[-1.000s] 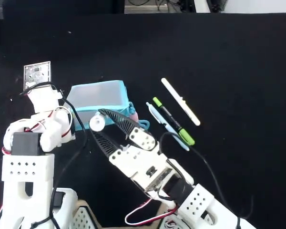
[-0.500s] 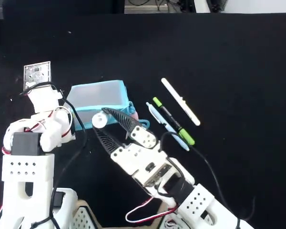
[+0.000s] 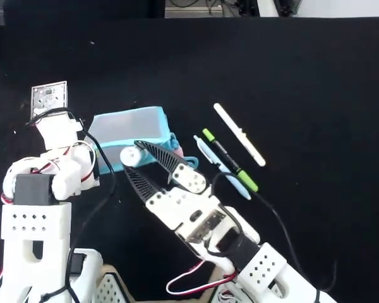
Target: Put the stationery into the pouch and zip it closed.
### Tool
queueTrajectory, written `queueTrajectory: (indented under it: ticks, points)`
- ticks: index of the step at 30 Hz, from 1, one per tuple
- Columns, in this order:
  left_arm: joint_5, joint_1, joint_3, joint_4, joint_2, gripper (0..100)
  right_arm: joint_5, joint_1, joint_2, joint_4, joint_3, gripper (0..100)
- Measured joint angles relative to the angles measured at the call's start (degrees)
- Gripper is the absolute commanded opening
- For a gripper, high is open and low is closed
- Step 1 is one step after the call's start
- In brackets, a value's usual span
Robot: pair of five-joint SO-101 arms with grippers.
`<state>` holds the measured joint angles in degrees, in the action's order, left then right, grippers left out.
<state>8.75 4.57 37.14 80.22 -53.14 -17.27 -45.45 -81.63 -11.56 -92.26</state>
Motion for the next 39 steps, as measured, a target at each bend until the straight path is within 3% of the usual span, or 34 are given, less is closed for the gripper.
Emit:
queueTrajectory:
  ticks: [5,17,20,24,34,39]
  points:
    - [0.0,0.0,-0.09,0.18,0.0,3,0.0,0.0,3.87,-1.32,1.93,1.1]
    - [0.26,0.18,-2.02,0.62,0.79,3,-0.09,0.0,31.56,-15.65,12.57,1.3]
    - [0.26,0.35,-2.2,0.62,0.79,3,-0.09,-0.09,32.26,-15.47,12.66,6.4]
    - [0.26,0.7,-2.2,0.62,0.88,3,-0.09,-0.18,32.26,-9.85,14.68,18.3]
    - [0.0,0.62,-2.2,0.62,0.88,3,6.33,-0.09,31.12,16.62,26.46,13.5]
    - [0.0,0.79,-2.2,0.7,0.79,3,6.95,0.26,21.71,33.93,32.79,13.4]
